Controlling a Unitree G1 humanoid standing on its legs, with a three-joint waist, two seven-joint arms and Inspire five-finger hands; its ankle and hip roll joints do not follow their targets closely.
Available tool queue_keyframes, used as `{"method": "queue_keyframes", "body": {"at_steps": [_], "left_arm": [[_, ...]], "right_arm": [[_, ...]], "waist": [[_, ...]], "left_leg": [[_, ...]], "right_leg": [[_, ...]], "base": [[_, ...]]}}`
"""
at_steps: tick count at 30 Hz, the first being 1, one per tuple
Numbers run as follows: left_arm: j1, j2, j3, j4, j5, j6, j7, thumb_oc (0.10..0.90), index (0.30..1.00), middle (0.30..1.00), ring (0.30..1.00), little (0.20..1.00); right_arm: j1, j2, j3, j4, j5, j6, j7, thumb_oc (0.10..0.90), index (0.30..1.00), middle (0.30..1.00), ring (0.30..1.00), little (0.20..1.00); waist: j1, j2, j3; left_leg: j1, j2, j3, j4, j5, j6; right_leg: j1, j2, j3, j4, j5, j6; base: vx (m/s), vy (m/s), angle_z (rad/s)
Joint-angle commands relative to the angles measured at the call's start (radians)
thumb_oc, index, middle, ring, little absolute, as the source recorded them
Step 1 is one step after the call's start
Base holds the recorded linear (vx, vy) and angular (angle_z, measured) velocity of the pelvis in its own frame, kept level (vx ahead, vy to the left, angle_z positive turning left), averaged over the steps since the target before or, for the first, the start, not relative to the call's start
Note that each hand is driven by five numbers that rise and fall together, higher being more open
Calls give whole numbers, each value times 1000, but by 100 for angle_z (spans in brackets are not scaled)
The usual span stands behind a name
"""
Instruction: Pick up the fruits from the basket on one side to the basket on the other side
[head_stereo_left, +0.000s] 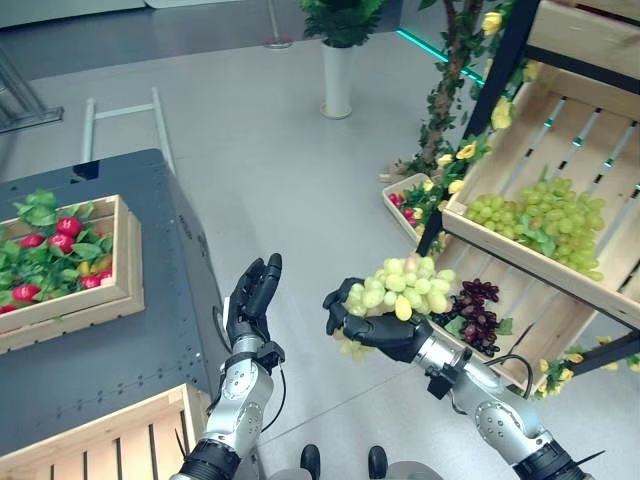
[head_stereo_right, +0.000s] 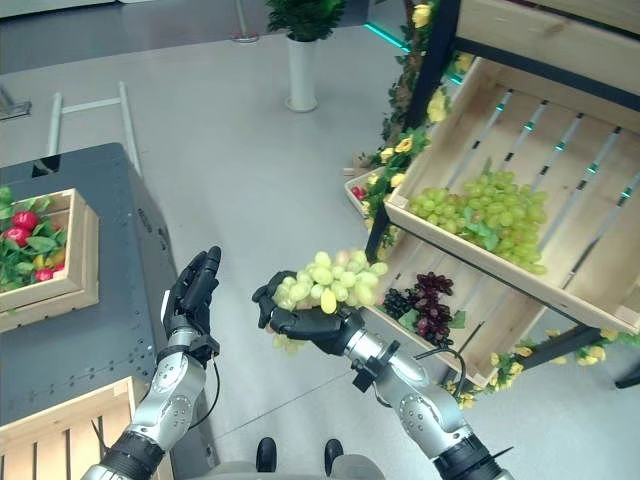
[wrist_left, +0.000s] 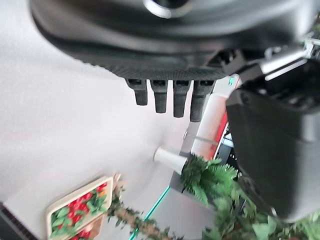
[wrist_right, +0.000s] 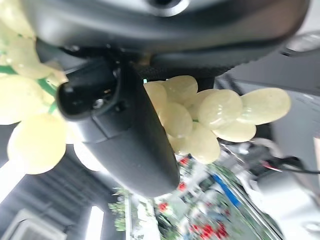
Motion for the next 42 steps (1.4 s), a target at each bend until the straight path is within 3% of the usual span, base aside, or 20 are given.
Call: {"method": "queue_keyframes", "body": {"at_steps": [1, 8, 15, 17, 20, 22, 26, 29, 32, 33, 34, 35, 36, 42], "left_arm": [[-82, 3, 23, 32, 57, -61, -54, 800, 900, 900, 900, 900], [-72, -1, 33, 56, 56, -57, -93, 800, 900, 900, 900, 900], [-66, 0, 10, 96, 91, -39, -151, 800, 900, 900, 900, 900], [-54, 4, -18, 109, 121, -35, -166, 800, 900, 900, 900, 900], [1, 29, -2, 99, 120, -31, -150, 800, 900, 900, 900, 900], [22, 46, 25, 106, 95, -18, -138, 800, 900, 900, 900, 900], [10, 64, 63, 166, 73, -45, -131, 800, 900, 900, 900, 900], [16, 42, 60, 194, 59, -40, -128, 800, 900, 900, 900, 900], [50, 32, 55, 160, 78, -45, -187, 800, 900, 900, 900, 900], [57, 34, 53, 145, 77, -47, -202, 800, 900, 900, 900, 900], [59, 38, 51, 129, 75, -45, -207, 800, 900, 900, 900, 900], [50, 40, 49, 118, 56, -44, -205, 800, 900, 900, 900, 900], [28, 40, 41, 125, 53, -43, -218, 800, 900, 900, 900, 900], [-9, 58, -24, 125, 79, -59, -191, 800, 900, 900, 900, 900]], "right_arm": [[-92, 17, -96, -136, -22, -177, -15, 400, 300, 300, 300, 300], [-86, -25, -227, -163, -9, -188, -60, 400, 300, 300, 300, 300], [-87, -50, -353, -186, -12, -226, -179, 400, 300, 300, 300, 300], [-104, -44, -390, -169, 16, -195, -189, 400, 300, 300, 300, 300], [-138, -50, -388, -133, 41, -203, -187, 400, 300, 300, 300, 300], [-152, -55, -379, -120, 46, -226, -187, 400, 300, 300, 300, 300], [-259, -91, -368, -54, 45, -243, -172, 400, 300, 300, 300, 300], [-318, -127, -364, -40, 77, -185, -193, 400, 300, 300, 300, 300], [-377, -180, -363, 21, 92, -162, -185, 400, 300, 300, 300, 300], [-380, -194, -367, 34, 93, -168, -181, 400, 300, 300, 300, 300], [-380, -204, -372, 41, 96, -171, -181, 400, 300, 300, 300, 300], [-397, -205, -361, 50, 94, -175, -185, 400, 300, 300, 300, 300], [-439, -201, -343, 75, 93, -169, -204, 400, 300, 300, 300, 300], [-525, -264, -328, 179, 194, -93, -237, 400, 300, 300, 300, 300]], "waist": [[-10, -6, -80], [-33, -12, -88], [-62, -12, -88], [-61, -15, -89], [-36, -16, -73], [-21, -18, -62], [15, -38, -48], [15, -56, -62], [38, -81, -69], [51, -94, -58], [63, -93, -47], [73, -88, -32], [74, -85, -22], [73, -61, -72]], "left_leg": [[28, -55, 21, 31, -198, 23], [39, -50, 53, 26, -210, 22], [43, -56, 71, 9, -215, 25], [38, -49, 99, 2, -213, 21], [42, -19, 178, 2, -204, 25], [33, 0, 196, 14, -199, 27], [17, 41, 223, 55, -225, -4], [18, 46, 232, 65, -210, -21], [-34, 67, 246, 288, -282, -47], [-97, 68, 224, 383, -253, -54], [-145, 64, 172, 402, -216, -70], [-157, 55, 121, 288, -166, -80], [-145, 64, 119, 202, -149, -74], [-34, 41, 89, 21, -126, -71]], "right_leg": [[24, 10, -33, 28, -77, 9], [27, 12, -11, 4, -60, 15], [10, 15, 30, -15, -25, 36], [-8, 9, -19, 3, -11, 51], [-67, -48, -154, 165, 12, 89], [-90, -75, -176, 216, 19, 91], [-11, -82, -237, 15, -14, 73], [16, -48, -182, -66, 4, 45], [43, -46, -190, -66, -21, 8], [40, -44, -186, -66, -10, -12], [43, -36, -174, -66, -8, -21], [43, -32, -157, -66, -7, -17], [41, -38, -159, -66, -9, -14], [42, -57, -227, -66, -20, 8]], "base": [[13, 17, -9], [-2, 31, -13], [1, 69, -12], [-6, -7, -18], [-37, -97, -55], [-63, -211, -101], [5, -276, -66], [74, -244, -43], [125, -201, -2], [-38, -153, 13], [-99, -93, 22], [-64, 23, 26], [-48, 59, 14], [54, 111, -15]]}}
